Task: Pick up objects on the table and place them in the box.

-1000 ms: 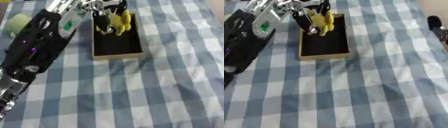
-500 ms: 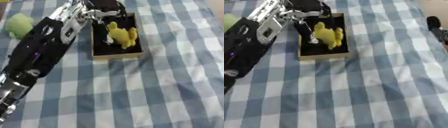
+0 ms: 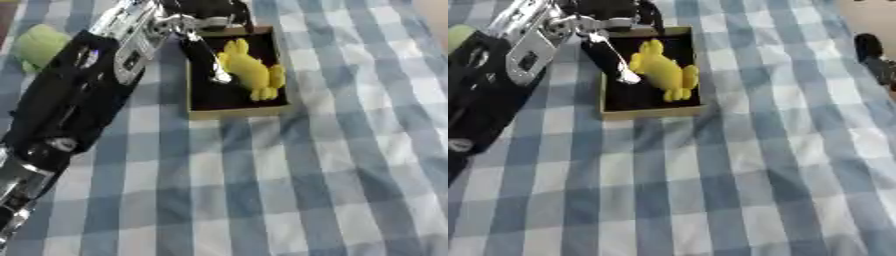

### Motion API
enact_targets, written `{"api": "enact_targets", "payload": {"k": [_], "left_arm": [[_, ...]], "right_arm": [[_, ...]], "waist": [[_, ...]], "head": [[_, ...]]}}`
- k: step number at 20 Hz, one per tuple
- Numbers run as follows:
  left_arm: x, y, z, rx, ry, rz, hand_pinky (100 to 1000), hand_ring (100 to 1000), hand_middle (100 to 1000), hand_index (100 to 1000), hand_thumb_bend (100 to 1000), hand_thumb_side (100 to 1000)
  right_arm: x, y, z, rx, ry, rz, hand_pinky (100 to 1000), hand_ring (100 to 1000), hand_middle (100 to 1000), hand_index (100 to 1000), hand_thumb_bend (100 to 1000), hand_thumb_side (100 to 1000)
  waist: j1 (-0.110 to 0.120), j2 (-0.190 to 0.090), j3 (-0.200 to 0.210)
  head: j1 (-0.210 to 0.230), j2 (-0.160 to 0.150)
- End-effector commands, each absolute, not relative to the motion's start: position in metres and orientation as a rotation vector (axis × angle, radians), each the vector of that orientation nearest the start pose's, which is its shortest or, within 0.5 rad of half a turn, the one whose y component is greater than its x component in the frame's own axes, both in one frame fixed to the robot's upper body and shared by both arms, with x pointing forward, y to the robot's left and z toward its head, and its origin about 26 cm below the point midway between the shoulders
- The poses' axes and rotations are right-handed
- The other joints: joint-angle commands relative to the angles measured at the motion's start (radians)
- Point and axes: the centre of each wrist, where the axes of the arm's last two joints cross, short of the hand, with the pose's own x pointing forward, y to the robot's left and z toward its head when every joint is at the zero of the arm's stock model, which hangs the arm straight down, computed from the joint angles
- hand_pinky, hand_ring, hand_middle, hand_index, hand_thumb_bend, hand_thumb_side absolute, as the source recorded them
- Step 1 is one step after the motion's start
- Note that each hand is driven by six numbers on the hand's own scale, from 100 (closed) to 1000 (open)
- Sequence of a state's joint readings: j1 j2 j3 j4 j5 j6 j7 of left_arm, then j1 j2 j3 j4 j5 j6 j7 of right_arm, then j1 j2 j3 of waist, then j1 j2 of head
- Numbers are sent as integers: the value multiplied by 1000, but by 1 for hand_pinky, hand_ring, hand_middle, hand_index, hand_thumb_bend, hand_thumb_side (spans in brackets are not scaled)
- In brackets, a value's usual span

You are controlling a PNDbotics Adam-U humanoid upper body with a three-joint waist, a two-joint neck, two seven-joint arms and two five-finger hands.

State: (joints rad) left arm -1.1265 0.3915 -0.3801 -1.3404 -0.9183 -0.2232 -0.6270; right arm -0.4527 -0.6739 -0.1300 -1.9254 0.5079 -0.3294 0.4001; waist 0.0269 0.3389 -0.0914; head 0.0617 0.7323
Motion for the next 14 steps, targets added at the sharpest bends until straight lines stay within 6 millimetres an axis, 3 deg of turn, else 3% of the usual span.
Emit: {"api": "enact_targets", "payload": {"k": [1,2,3,4,6,8,11,14], "left_arm": [[399,162,358,-1360,2127,2338,906,926,844,859,540,222],[394,171,364,-1372,2161,2323,907,927,845,858,407,100],[391,184,369,-1405,2184,2318,911,931,849,858,556,221],[387,195,374,-1437,2199,2317,911,931,849,858,556,221],[384,217,380,-1488,2241,2328,908,930,849,859,499,302],[383,236,384,-1497,2285,2353,908,930,848,859,490,308],[380,262,387,-1603,2255,2394,920,943,863,867,578,244],[382,288,386,-1746,2177,2465,927,950,869,873,625,240]], "right_arm": [[301,-334,300,1332,2659,-1872,710,818,857,821,100,100],[301,-334,300,1335,2656,-1875,711,819,857,821,100,100],[300,-334,300,1338,2653,-1879,712,819,857,821,100,100],[300,-335,300,1343,2650,-1881,712,819,857,821,100,100],[300,-336,300,1357,2645,-1885,714,820,858,821,100,100],[300,-336,300,1360,2643,-1883,715,820,858,822,100,100],[299,-337,301,1369,2635,-1882,722,823,859,822,100,100],[300,-337,302,1375,2632,-1879,723,823,859,822,100,100]], "waist": [[2,-32,7],[4,-34,11],[5,-36,15],[7,-38,17],[6,-41,25],[4,-42,31],[-3,-41,36],[-8,-39,39]], "head": [[-15,13],[-18,14],[-22,15],[-26,17],[-34,18],[-39,18],[-45,17],[-44,14]]}}
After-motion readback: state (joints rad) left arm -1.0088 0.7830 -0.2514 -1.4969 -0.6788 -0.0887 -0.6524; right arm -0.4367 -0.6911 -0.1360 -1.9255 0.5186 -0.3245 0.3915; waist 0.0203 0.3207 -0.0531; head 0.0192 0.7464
